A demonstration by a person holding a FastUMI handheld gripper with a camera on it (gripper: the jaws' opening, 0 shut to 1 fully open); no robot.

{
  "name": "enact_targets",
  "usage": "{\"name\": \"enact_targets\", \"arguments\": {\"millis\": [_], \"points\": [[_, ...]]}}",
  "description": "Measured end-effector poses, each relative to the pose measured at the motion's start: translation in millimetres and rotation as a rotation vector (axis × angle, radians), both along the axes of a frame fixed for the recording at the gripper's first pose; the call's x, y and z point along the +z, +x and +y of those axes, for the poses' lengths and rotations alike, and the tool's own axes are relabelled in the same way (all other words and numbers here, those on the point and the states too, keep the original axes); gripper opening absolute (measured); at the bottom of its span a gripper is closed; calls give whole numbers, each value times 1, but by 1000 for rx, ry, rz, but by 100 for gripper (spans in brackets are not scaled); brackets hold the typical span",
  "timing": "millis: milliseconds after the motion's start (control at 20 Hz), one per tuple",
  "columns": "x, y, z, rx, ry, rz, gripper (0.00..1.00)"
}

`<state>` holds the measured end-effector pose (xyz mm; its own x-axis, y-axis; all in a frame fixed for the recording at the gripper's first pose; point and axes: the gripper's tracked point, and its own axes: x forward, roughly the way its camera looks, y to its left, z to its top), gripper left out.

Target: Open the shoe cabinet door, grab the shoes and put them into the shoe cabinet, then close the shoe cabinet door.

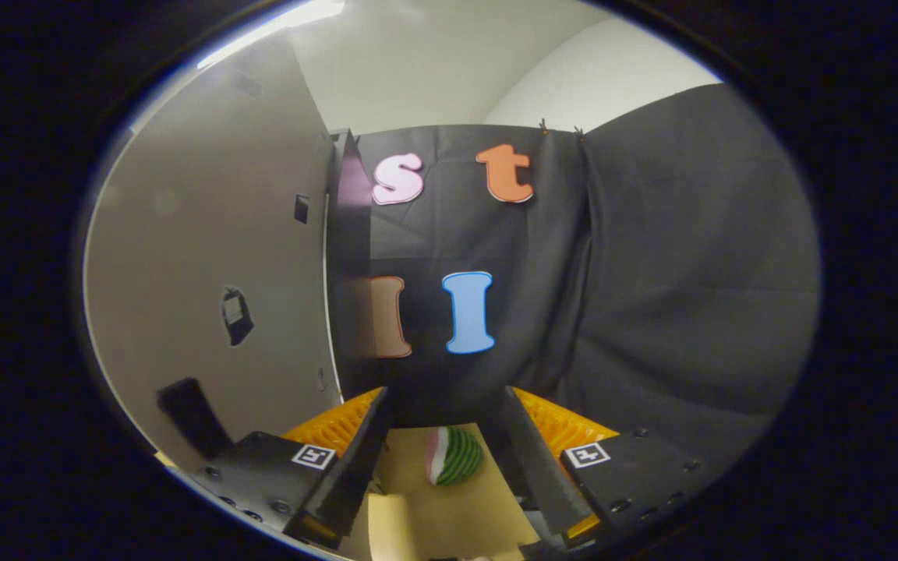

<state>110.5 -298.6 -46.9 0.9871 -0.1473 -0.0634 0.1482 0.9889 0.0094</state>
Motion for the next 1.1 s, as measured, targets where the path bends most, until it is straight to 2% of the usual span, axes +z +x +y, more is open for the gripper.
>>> {"name": "enact_targets", "arguments": {"millis": [150, 350, 700, 1100], "points": [[-9, 25, 8, 37, 18, 14, 91], [-11, 32, 28, 79, -1, 16, 92], [-9, 27, 38, 60, -4, 8, 92], [-4, 27, 136, 104, -9, -13, 92]]}}
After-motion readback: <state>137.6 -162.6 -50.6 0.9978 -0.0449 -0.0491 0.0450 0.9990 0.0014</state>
